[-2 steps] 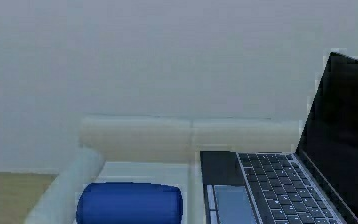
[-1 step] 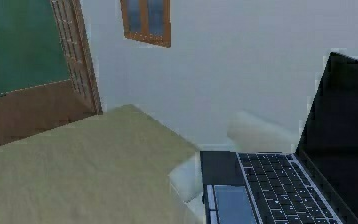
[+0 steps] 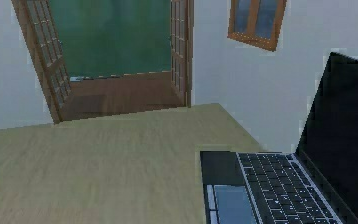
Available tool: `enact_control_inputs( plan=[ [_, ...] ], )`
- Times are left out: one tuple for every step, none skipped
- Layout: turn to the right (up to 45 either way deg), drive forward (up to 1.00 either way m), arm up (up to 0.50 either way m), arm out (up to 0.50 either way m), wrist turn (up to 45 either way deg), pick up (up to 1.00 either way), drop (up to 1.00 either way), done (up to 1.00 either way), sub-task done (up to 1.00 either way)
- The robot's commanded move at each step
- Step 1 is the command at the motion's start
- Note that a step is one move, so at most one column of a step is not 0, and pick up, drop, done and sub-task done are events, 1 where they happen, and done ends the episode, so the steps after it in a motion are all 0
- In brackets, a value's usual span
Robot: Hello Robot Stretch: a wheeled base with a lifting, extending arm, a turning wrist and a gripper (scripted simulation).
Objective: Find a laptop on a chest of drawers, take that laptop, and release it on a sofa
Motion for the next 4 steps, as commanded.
enact_control_inputs(
  plan=[
    [0.0, 0.00, 0.00, 0.48, 0.0, 0.00, 0.00, 0.00, 0.00],
    [0.0, 0.00, 0.00, 0.00, 45.0, 0.00, 0.00, 0.00, 0.00],
    [0.0, 0.00, 0.00, 0.00, 36.0, 0.00, 0.00, 0.00, 0.00],
    [0.0, 0.00, -0.40, 0.00, 0.0, 0.00, 0.00, 0.00, 0.00]
  ],
)
